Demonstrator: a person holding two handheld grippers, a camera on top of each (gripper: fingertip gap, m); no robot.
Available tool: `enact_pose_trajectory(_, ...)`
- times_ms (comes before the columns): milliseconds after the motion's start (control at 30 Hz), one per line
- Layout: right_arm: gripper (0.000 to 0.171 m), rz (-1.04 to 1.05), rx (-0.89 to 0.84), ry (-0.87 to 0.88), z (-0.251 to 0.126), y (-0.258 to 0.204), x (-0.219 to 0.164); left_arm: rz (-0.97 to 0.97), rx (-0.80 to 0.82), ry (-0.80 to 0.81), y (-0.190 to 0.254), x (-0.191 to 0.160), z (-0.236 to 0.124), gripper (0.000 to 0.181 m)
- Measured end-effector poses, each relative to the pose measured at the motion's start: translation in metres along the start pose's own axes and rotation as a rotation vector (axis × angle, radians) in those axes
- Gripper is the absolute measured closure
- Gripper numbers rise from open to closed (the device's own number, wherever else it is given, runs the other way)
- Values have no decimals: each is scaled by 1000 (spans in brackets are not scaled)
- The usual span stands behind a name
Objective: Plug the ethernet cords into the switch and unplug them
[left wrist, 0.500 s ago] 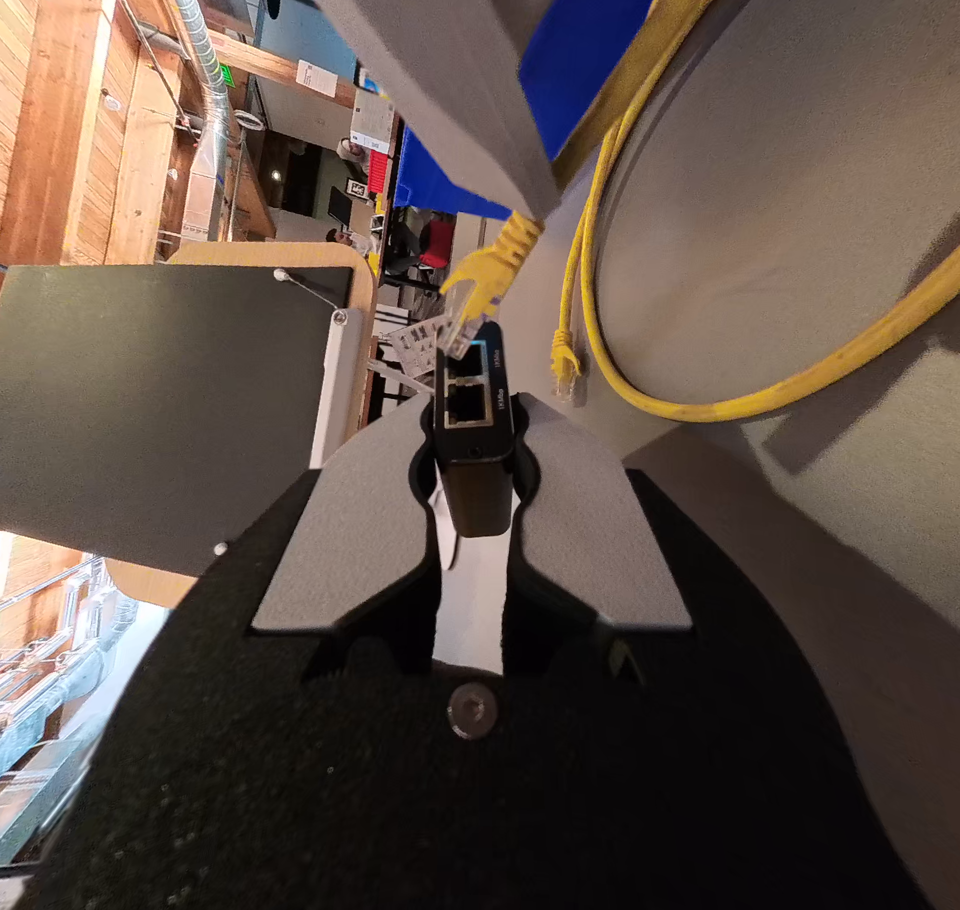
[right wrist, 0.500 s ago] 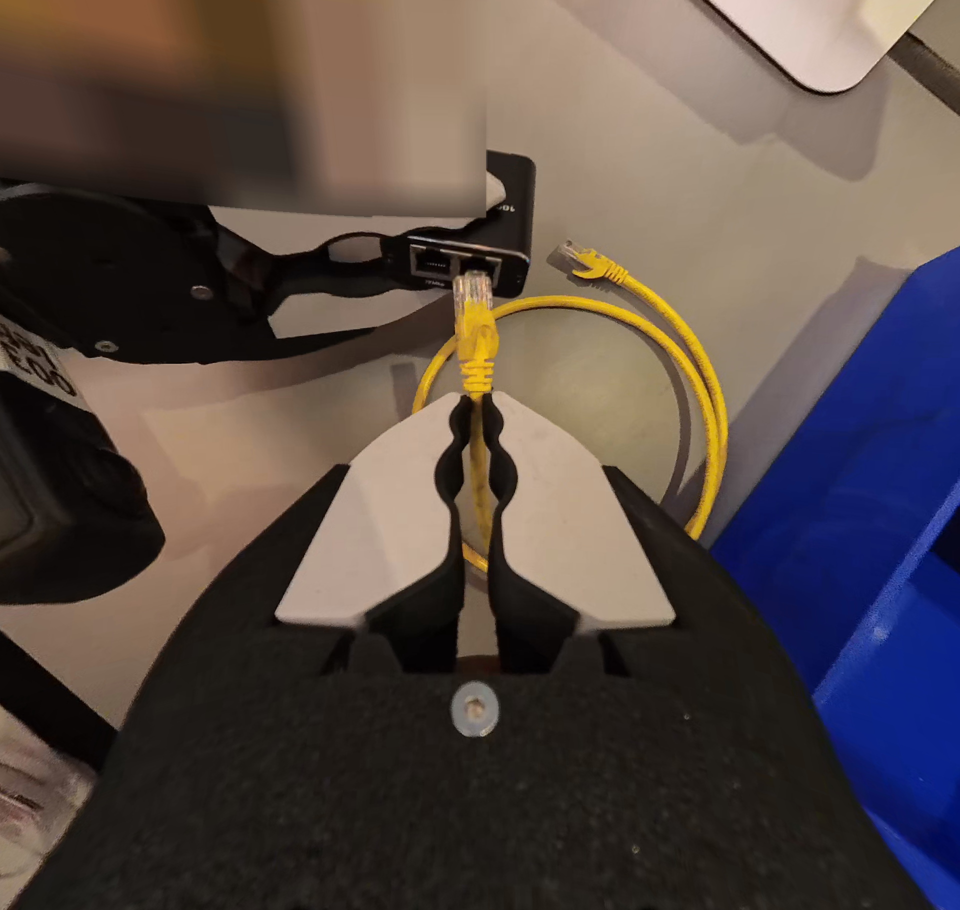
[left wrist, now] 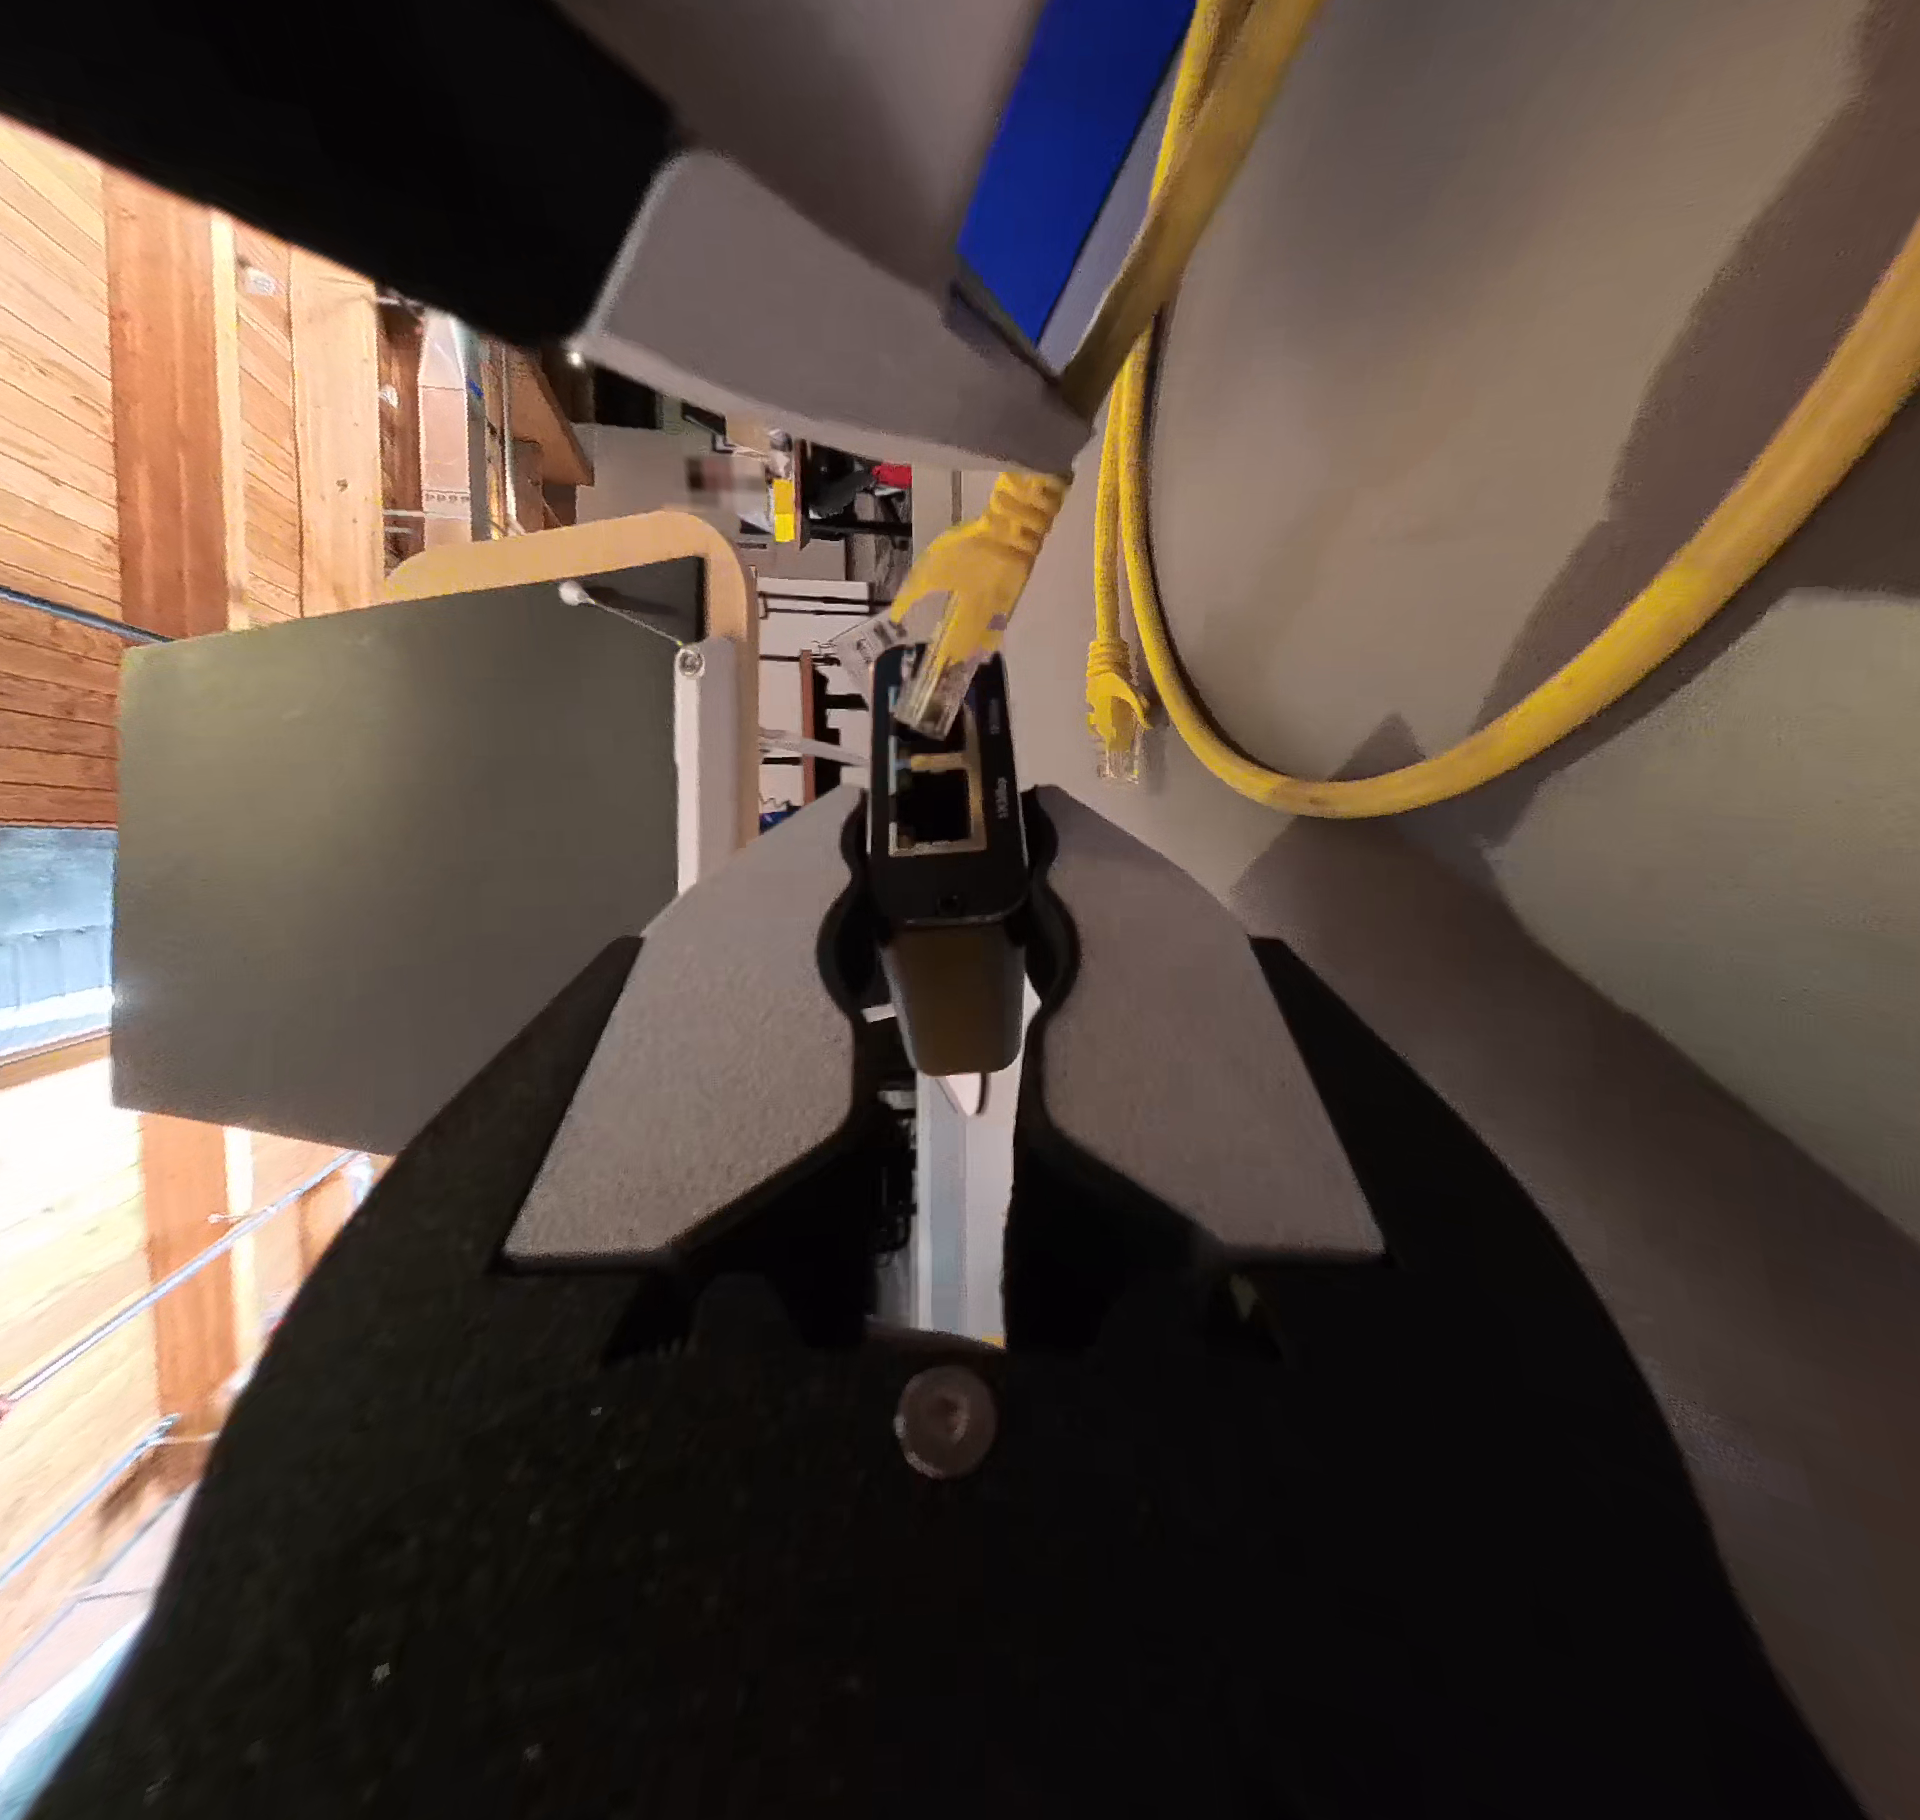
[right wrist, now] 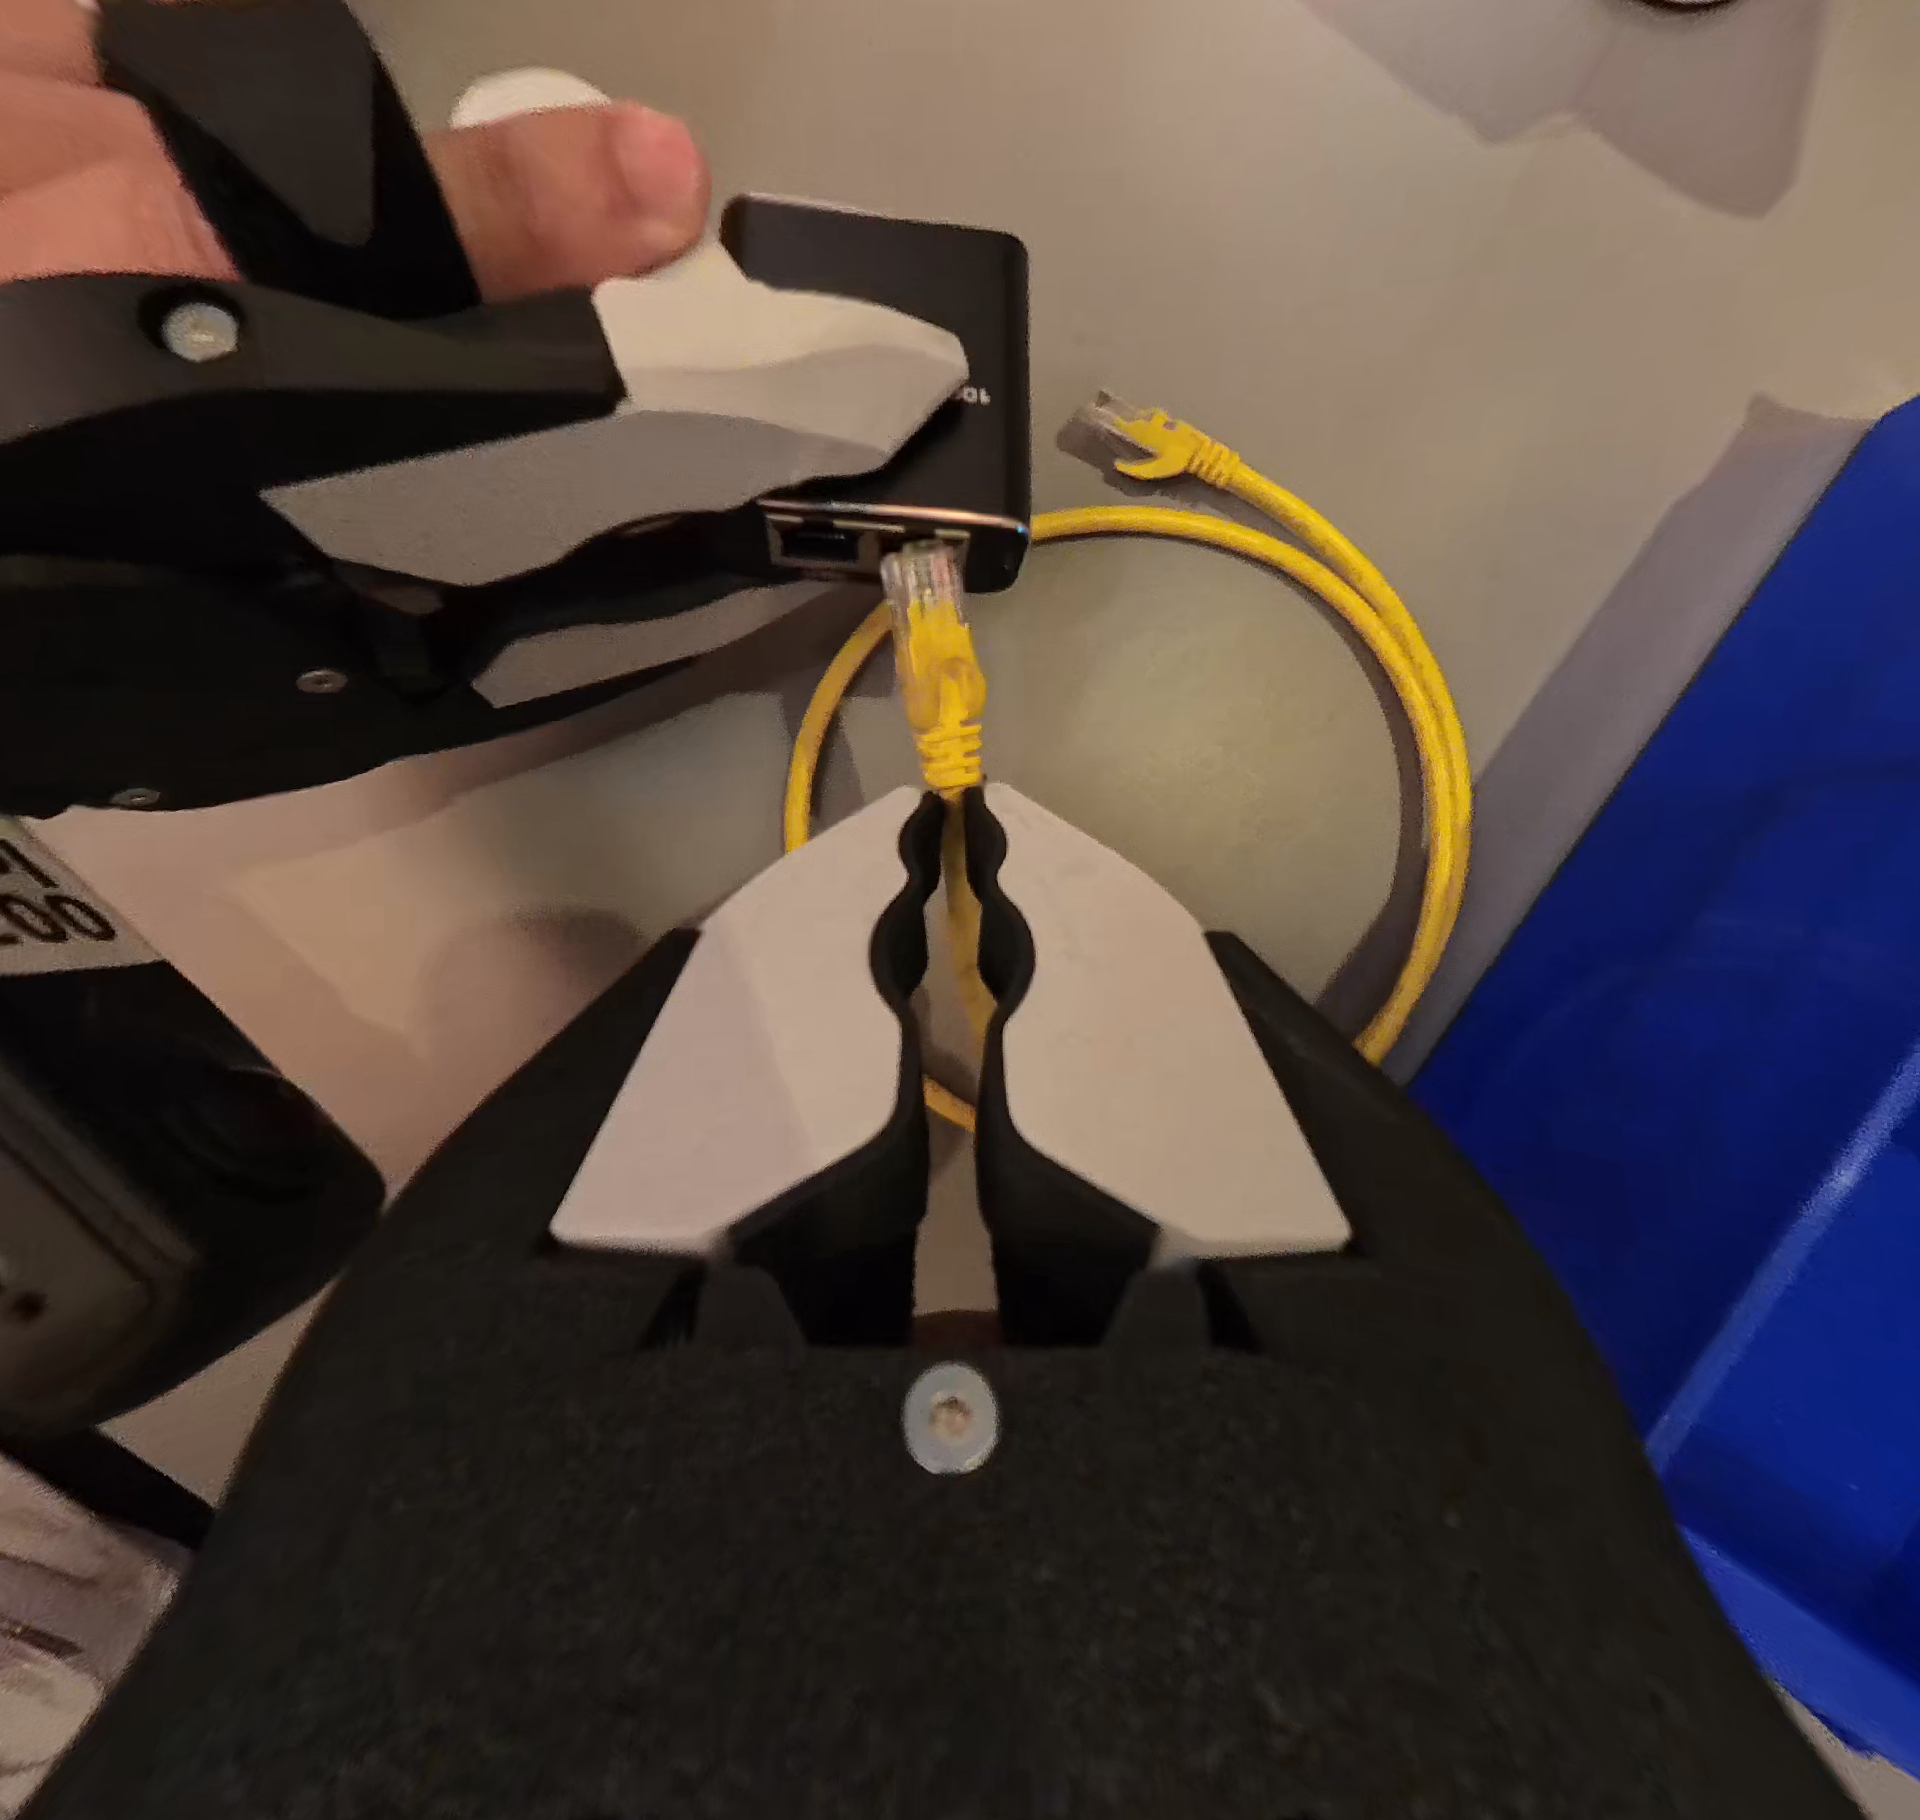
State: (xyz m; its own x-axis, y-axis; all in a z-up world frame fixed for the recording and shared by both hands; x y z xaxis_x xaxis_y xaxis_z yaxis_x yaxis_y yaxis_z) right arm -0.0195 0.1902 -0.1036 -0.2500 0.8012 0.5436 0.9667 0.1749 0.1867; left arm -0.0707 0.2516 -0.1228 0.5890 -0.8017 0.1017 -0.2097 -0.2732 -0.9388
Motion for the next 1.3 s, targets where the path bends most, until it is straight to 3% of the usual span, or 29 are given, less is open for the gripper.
enact_pose_trajectory(367,167,-65,-76,-61,-4,0,-2,125,3,-86,7,6,4,157)
enact_pose_trajectory(700,167,-138,-153,-142,2,-1,-10,90,-8,-63,8,10,3,157)
enact_pose_trajectory(1300,167,-96,-83,-119,8,-4,-9,158,-2,-107,10,9,7,157)
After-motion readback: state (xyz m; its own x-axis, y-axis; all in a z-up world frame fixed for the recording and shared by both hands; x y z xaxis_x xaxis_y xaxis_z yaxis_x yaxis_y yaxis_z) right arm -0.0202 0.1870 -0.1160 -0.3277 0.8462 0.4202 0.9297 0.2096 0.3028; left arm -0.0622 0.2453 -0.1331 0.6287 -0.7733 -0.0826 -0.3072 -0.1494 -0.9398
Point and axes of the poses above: each gripper's, where its closed fingertips meet, z out along the fingers, x out of its top, y = z × x across the jaws, the point moved 4 cm from there along -z, back along the fingers, and after that the axes turned 9 degrees about -x, right-handed, at the moved point
